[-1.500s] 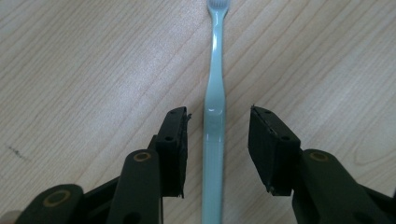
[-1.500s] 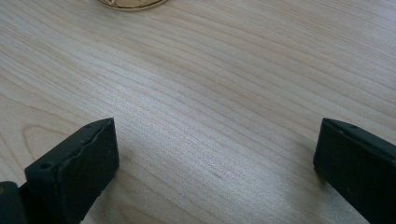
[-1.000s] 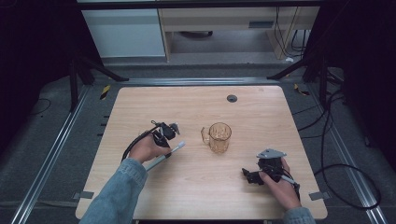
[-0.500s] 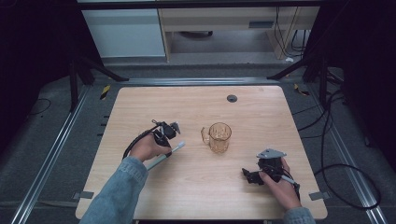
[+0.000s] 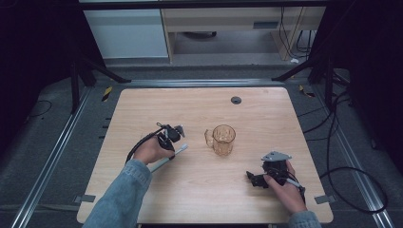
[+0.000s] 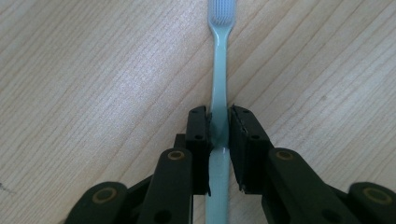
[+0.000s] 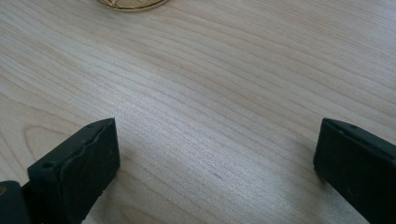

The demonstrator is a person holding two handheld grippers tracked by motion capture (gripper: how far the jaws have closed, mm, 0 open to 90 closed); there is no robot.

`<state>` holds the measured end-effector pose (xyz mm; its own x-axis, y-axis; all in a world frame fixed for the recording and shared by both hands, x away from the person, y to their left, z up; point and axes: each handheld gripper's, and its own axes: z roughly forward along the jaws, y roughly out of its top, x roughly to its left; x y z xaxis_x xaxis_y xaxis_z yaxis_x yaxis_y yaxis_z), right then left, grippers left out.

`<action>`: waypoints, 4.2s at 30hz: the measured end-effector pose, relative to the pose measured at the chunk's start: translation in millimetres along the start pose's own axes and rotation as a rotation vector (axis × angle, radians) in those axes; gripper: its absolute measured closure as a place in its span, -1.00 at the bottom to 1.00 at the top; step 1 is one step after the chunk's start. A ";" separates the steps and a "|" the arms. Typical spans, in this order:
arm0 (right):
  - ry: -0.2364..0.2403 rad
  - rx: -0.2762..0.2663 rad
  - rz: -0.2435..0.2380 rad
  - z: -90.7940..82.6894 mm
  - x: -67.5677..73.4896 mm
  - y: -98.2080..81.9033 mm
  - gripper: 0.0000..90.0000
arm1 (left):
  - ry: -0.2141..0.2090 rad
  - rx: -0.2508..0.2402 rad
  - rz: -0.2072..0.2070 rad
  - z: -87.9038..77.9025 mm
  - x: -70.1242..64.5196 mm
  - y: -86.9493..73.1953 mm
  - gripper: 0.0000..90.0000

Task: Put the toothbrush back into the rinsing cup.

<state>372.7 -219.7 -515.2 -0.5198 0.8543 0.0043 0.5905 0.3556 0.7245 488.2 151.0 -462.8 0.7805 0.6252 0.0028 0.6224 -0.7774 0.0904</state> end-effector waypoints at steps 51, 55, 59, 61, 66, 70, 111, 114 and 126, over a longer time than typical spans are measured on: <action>-0.004 0.001 -0.006 0.7 -0.1 0.4 -0.99 | 0.118 -0.626 -0.094 -85.6 -23.1 21.8 0.75; -0.004 0.001 -0.006 0.7 -0.1 0.4 -0.99 | 0.131 -0.653 -0.101 -90.3 -23.5 26.3 0.75; -0.004 0.001 -0.006 0.7 -0.1 0.4 -0.99 | 0.167 -0.720 -0.105 -101.1 -25.8 32.3 0.75; -0.004 0.001 -0.006 0.7 -0.1 0.4 -0.99 | 0.173 -0.729 -0.105 -102.3 -26.3 33.7 0.75; -0.004 0.001 -0.007 0.7 -0.1 0.4 -0.99 | 0.211 -0.788 -0.111 -107.7 -30.3 40.0 0.75; -0.004 0.001 -0.006 0.7 -0.1 0.4 -0.99 | 0.214 -0.820 -0.086 -109.3 -39.6 44.8 0.75; 0.015 0.007 -0.006 3.6 -0.7 4.4 -0.99 | 0.260 -1.243 -0.208 -128.9 -68.5 37.7 0.75; 0.015 0.007 -0.005 3.6 -0.6 4.4 -0.99 | 0.258 -1.265 -0.211 -128.0 -70.1 38.8 0.75; 0.015 0.005 -0.006 3.7 -0.7 4.4 -0.99 | 0.292 -1.365 -0.208 -129.0 -78.3 37.6 0.75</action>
<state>377.9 -217.3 -514.6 -0.5327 0.8462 0.0107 0.5906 0.3627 0.7209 442.9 81.7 -331.2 0.5377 0.8411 0.0588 0.0458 -0.0988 0.9941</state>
